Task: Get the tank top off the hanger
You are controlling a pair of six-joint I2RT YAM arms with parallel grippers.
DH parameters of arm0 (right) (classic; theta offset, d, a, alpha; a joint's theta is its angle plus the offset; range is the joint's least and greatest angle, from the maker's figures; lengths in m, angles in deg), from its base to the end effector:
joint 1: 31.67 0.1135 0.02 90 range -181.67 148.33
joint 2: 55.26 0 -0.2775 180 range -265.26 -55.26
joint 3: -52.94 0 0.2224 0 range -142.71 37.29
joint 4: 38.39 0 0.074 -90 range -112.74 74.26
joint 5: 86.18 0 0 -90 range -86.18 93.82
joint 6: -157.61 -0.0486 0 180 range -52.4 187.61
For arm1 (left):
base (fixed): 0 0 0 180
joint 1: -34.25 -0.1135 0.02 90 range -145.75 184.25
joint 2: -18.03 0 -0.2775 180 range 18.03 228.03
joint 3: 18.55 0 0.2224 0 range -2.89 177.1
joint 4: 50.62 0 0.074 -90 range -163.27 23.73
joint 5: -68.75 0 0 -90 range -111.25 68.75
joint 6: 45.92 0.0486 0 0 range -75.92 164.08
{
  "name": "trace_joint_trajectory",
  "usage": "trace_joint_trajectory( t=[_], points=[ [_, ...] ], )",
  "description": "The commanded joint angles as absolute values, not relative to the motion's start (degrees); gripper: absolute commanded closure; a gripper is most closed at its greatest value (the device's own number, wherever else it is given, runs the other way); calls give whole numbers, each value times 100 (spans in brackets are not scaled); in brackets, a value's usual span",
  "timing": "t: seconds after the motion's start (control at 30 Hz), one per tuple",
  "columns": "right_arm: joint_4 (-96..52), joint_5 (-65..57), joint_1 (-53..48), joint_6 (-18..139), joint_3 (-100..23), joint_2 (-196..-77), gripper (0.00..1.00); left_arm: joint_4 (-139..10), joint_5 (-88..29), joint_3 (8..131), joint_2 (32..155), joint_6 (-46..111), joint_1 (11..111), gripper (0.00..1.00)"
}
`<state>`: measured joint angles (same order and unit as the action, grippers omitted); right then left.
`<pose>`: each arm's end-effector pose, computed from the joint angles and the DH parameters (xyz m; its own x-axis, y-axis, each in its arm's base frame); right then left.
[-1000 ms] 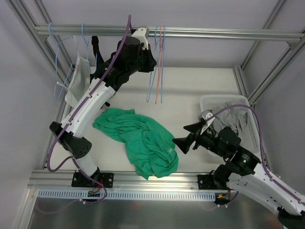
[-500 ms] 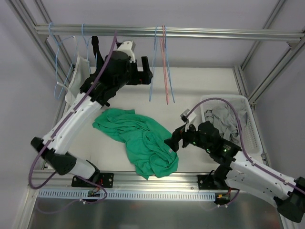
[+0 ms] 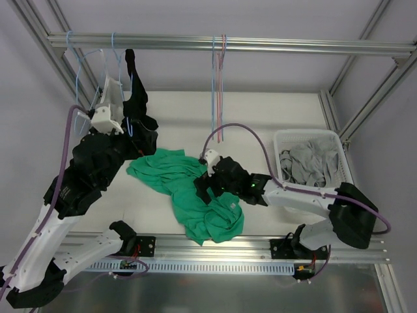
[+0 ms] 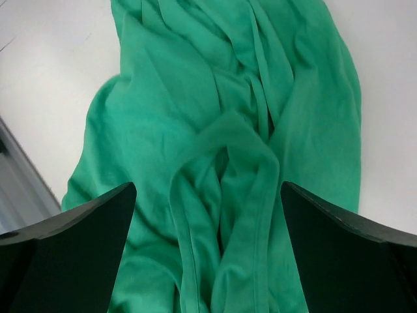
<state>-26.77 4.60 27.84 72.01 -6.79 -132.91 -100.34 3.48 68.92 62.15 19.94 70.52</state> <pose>0.1421 0.2400 0.2557 -0.1838 -0.4633 -0.8669 -0.8723 0.4834 -0.0734 0.0926 -0.0427 0.4462 -0.1643 -0.3402 -0.9259 0.1479 0.9196 -0.3641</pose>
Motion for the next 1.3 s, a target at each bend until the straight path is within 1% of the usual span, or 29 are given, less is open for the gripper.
trace_joint_trajectory(
  t=[0.0,0.2,0.37,0.43,0.53,0.6,0.63,0.73,0.77,0.8,0.83,0.87,0.9,0.93,1.0,1.07,1.1,1.17,1.2,1.27],
  points=[
    [-3003,1120,2994,7656,-1394,-13962,0,-10493,222,6672,6295,1930,7002,1],
    [-2898,1076,3012,8613,-2282,-15306,1,-11250,116,6531,5786,2088,7002,1],
    [-2924,673,2986,9440,-2748,-16028,0,-11462,-252,6233,5303,2596,7002,1],
    [-2906,549,2924,9468,-2836,-16317,1,-11462,-157,5865,5170,2668,7002,1],
    [-2740,681,2827,9336,-3021,-16722,0,-11453,212,5329,5003,2686,7002,1],
    [-2277,681,2749,9100,-3292,-16925,1,-11409,361,5091,4924,2633,7002,1],
    [-2021,585,2731,9037,-3363,-17074,0,-11391,475,4933,4906,2572,7002,1],
    [-1536,49,2722,8827,-3443,-17189,0,-11233,214,4808,4818,2545,7002,1],
    [-1492,-196,2722,8739,-3417,-17190,2,-11216,213,4808,4801,2562,7002,1],
    [-1439,-268,2722,8634,-3365,-17172,15,-11207,213,4808,4783,2563,7002,1],
    [-1430,-329,2739,8511,-3225,-17128,26,-11189,204,4791,4765,2571,7010,1],
    [-1421,-252,2765,8449,-3145,-17006,42,-11180,187,4782,4713,2571,7002,1],
    [-1430,-207,2818,8396,-3049,-16901,73,-11171,186,4764,4686,2571,7002,1],
    [-1421,-198,2845,8378,-2830,-16769,83,-11163,178,4738,4669,2571,7002,1],
    [-1421,-137,2976,8360,-2618,-16268,100,-11145,169,4720,4607,2571,7002,1],
    [-1421,56,3151,8360,-2355,-15821,100,-11145,169,4712,4589,2571,7002,1],
    [-1421,100,3205,8369,-2275,-15296,100,-11128,169,4703,4589,2571,7010,1],
    [-1421,232,3301,8360,-2126,-14723,100,-11127,169,4694,4589,2563,7002,1],
    [-1421,293,3319,8334,-2099,-14163,100,-11119,186,4694,4589,2563,7002,1],
    [-1421,608,3319,8290,-2064,-13624,100,-11127,204,4685,4589,2554,7010,1]
  ],
)
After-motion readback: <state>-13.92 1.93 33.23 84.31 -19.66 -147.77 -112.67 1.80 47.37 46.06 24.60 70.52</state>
